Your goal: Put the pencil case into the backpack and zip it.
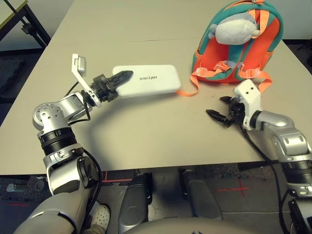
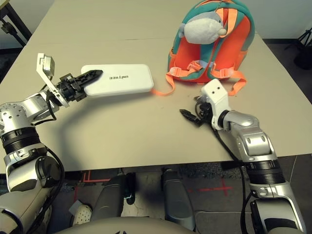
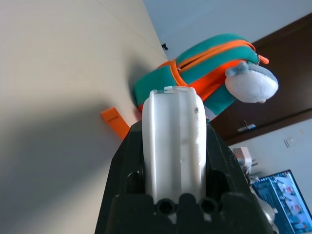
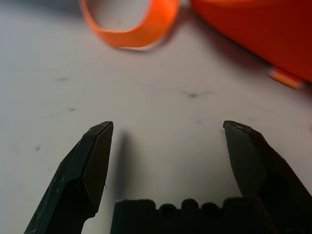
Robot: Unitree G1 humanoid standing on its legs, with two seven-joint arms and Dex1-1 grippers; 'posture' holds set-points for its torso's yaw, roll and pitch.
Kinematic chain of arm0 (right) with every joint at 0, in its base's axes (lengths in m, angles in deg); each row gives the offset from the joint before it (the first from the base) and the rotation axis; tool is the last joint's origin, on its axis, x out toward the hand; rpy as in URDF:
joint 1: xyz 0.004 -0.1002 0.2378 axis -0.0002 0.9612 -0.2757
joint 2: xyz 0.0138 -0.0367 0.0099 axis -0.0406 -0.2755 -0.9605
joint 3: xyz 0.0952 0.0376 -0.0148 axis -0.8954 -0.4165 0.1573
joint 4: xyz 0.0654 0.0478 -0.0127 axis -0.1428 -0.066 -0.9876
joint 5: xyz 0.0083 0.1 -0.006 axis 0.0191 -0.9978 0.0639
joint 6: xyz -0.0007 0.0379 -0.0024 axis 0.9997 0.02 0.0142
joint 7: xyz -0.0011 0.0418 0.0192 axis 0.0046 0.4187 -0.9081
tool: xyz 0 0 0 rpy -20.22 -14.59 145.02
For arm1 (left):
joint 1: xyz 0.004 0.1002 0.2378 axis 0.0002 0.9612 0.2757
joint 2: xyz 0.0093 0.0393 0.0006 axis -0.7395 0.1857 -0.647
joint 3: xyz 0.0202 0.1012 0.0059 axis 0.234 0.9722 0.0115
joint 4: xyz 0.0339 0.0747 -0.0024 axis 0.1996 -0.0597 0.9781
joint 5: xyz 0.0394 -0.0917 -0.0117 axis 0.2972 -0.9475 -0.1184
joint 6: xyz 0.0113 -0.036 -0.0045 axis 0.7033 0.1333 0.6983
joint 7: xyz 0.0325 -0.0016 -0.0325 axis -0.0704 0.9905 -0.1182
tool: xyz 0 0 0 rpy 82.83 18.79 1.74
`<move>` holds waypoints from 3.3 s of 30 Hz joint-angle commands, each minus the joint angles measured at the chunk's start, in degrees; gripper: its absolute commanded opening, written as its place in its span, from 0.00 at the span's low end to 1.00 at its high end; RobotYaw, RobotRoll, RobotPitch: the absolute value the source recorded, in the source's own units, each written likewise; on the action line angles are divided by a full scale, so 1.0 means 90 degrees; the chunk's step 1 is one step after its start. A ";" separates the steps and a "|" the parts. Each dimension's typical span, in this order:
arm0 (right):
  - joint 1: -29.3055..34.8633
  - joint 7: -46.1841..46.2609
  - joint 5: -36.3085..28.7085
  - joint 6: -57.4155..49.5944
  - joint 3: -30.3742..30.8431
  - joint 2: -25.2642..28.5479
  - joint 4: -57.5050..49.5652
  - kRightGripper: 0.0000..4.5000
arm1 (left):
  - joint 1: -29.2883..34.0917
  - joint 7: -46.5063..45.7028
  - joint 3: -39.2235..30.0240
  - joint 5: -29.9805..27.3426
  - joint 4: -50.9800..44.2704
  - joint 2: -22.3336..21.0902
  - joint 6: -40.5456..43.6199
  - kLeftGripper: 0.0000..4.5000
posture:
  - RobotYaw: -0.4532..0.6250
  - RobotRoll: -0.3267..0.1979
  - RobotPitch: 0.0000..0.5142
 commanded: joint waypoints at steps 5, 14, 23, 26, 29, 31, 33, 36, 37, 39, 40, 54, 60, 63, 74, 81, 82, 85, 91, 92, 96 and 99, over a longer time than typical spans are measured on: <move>-0.0252 0.0244 -0.1149 -0.1231 -0.1280 0.0251 -0.0439 1.00 | -0.0076 -0.0059 -0.0084 -0.0154 0.0167 -0.0069 -0.0435 0.28 | 0.27 0.62 0.35; -0.1173 0.1242 -0.1436 -0.1123 -0.1633 -0.0311 -0.0109 1.00 | -0.0204 -0.0170 0.0164 0.0174 0.0465 -0.0090 -0.1307 0.28 | 0.26 0.62 0.33; -0.1929 0.1726 -0.1152 -0.0250 -0.1442 -0.0849 0.1097 1.00 | -0.0234 -0.0243 0.0221 0.0108 0.0483 -0.0138 -0.1522 0.28 | 0.28 0.62 0.32; -0.2209 0.1788 -0.0981 0.0187 -0.1339 -0.0979 0.1649 1.00 | -0.0208 -0.0272 0.0227 0.0074 0.0441 -0.0131 -0.1525 0.28 | 0.28 0.62 0.32; -0.2499 0.1831 -0.0703 0.0742 -0.1189 -0.1118 0.2258 1.00 | -0.0200 -0.0294 0.0246 0.0063 0.0416 -0.0122 -0.1547 0.28 | 0.28 0.62 0.32; -0.2690 0.1862 -0.0560 0.1111 -0.1113 -0.1220 0.2676 1.00 | -0.0193 -0.0307 0.0265 0.0063 0.0392 -0.0114 -0.1563 0.28 | 0.29 0.62 0.32; -0.2810 0.1856 -0.0482 0.1332 -0.1080 -0.1292 0.2937 1.00 | -0.0183 -0.0315 0.0290 0.0070 0.0365 -0.0113 -0.1576 0.28 | 0.29 0.62 0.32; -0.2904 0.1830 -0.0419 0.1576 -0.1041 -0.1362 0.3165 0.96 | -0.0180 -0.0330 0.0303 0.0065 0.0355 -0.0110 -0.1597 0.28 | 0.29 0.62 0.32; -0.2909 0.1820 -0.0414 0.1627 -0.1033 -0.1370 0.3192 0.91 | -0.0179 -0.0334 0.0306 0.0071 0.0355 -0.0109 -0.1613 0.28 | 0.30 0.62 0.32; -0.2866 0.1754 -0.0420 0.1679 -0.1002 -0.1354 0.3143 0.79 | -0.0176 -0.0344 0.0309 0.0077 0.0359 -0.0106 -0.1641 0.28 | 0.29 0.62 0.32; -0.2820 0.1696 -0.0456 0.1646 -0.0997 -0.1336 0.3059 0.70 | -0.0173 -0.0348 0.0312 0.0080 0.0361 -0.0105 -0.1656 0.28 | 0.29 0.62 0.32; -0.1606 0.1151 -0.2020 -0.0898 -0.1177 -0.0839 -0.0293 0.16 | -0.0281 -0.0279 0.0469 0.0174 0.0633 -0.0072 -0.1950 0.28 | 0.26 0.62 0.30; -0.1252 0.1258 -0.3059 -0.2125 -0.1491 -0.0542 -0.1639 0.16 | -0.0346 -0.0206 0.0556 0.0198 0.0792 -0.0102 -0.2050 0.28 | 0.25 0.62 0.29; -0.1119 0.1414 -0.3709 -0.2680 -0.1755 -0.0436 -0.2193 0.16 | -0.0360 -0.0169 0.0597 0.0205 0.0856 -0.0123 -0.2092 0.28 | 0.25 0.62 0.29; -0.0477 0.2032 -0.4497 -0.3033 -0.1710 -0.0515 -0.2801 0.16 | -0.0516 -0.0025 0.0717 0.0307 0.1116 -0.0111 -0.2240 0.28 | 0.23 0.62 0.27; 0.0005 0.1925 -0.3480 -0.2246 -0.0863 -0.0521 -0.2424 0.16 | -0.0744 0.0103 0.0802 0.0225 0.0914 -0.0174 -0.2158 0.28 | 0.23 0.62 0.26; 0.0019 0.1936 -0.3364 -0.2140 -0.0806 -0.0543 -0.2322 0.16 | -0.0790 0.0158 0.0833 0.0196 0.0827 -0.0214 -0.2114 0.28 | 0.23 0.62 0.26; 0.0017 0.1872 -0.3127 -0.1892 -0.0687 -0.0558 -0.2084 0.16 | -0.0891 0.0419 0.0991 0.0180 0.0588 -0.0368 -0.2038 0.28 | 0.25 0.62 0.25; 0.0058 0.1677 -0.2818 -0.1571 -0.0514 -0.0554 -0.1730 0.16 | -0.1252 0.1251 0.1294 0.0122 0.0228 -0.0949 -0.1863 0.28 | 0.25 0.62 0.25; 0.0071 0.1644 -0.2786 -0.1541 -0.0498 -0.0546 -0.1690 0.16 | -0.1308 0.1423 0.1350 0.0115 0.0162 -0.1050 -0.1838 0.28 | 0.25 0.62 0.25; 0.0107 0.1555 -0.2692 -0.1444 -0.0461 -0.0531 -0.1572 0.16 | -0.1506 0.2027 0.1534 0.0105 -0.0014 -0.1326 -0.1873 0.28 | 0.25 0.62 0.26; 0.0103 0.1524 -0.2658 -0.1400 -0.0439 -0.0533 -0.1522 0.16 | -0.1633 0.2385 0.1727 0.0146 -0.0090 -0.1393 -0.1898 0.28 | 0.26 0.62 0.26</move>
